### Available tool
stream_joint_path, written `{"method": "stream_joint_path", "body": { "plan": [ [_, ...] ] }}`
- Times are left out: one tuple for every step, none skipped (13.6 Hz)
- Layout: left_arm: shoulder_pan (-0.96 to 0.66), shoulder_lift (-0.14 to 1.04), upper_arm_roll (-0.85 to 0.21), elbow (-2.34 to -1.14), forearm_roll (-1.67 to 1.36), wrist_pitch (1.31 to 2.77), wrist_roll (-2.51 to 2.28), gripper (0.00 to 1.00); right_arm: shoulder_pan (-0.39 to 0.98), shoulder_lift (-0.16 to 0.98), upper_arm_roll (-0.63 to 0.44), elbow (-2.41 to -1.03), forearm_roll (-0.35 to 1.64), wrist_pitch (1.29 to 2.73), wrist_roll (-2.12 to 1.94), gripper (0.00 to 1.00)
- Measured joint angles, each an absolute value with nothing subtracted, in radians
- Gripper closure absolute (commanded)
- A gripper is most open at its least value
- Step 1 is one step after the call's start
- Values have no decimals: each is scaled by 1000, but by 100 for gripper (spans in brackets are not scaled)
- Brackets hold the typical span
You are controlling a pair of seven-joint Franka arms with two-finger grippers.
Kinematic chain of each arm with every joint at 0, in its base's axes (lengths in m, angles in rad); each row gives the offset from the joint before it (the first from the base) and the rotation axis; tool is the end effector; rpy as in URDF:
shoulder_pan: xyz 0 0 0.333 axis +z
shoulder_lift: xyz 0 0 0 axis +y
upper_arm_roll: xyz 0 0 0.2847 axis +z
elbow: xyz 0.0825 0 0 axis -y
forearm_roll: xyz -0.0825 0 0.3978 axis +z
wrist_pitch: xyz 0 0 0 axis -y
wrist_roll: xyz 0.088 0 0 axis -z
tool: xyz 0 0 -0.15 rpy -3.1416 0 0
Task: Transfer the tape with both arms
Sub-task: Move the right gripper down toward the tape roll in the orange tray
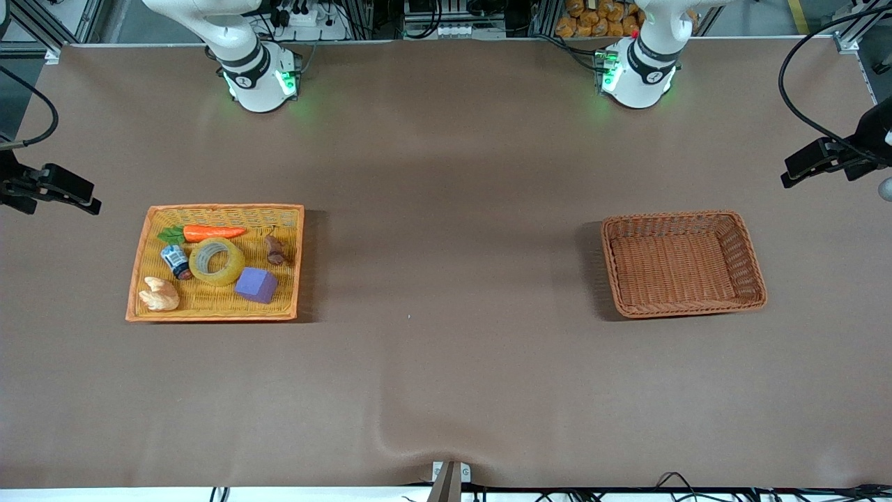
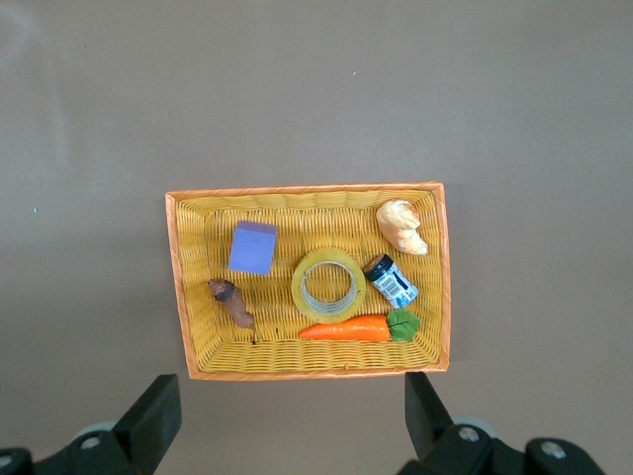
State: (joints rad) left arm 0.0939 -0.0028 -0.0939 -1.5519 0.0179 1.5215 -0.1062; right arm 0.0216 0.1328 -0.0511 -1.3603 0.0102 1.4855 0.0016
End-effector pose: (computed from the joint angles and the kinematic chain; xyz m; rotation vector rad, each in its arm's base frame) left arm 0.5614 0.0027 0.5567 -3.1173 -0.1667 0.0415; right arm 0.5963 -0.0141 0.5668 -3.1377 0.0468 0.0116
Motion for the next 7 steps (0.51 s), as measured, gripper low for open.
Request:
{"method": "stream_joint_path", "body": {
  "plan": [
    [94, -3, -94, -1552, 18, 1521, -106, 0, 22, 133, -51, -1360, 10, 1485, 6, 0],
    [94, -3, -94, -1552, 18, 1521, -106, 0, 22, 133, -51, -1360, 10, 1485, 10, 0],
    [94, -3, -94, -1552, 18, 1521, -106, 0, 22, 133, -51, -1360, 10, 1484, 11, 0],
    [94, -3, -94, -1552, 18, 1521, -106, 0, 22, 133, -51, -1360, 10, 1482, 12, 0],
    [94, -3, -94, -1551, 18, 1521, -106, 0, 22, 135, -51, -1360, 10, 1480, 12, 0],
    [94, -3, -94, -1551, 18, 1521, -106, 0, 22, 136, -51, -1360, 10, 1478, 12, 0],
    [94, -3, -94, -1551, 18, 1521, -106, 0, 22, 139, -50, -1361, 10, 1473, 12, 0]
  ]
}}
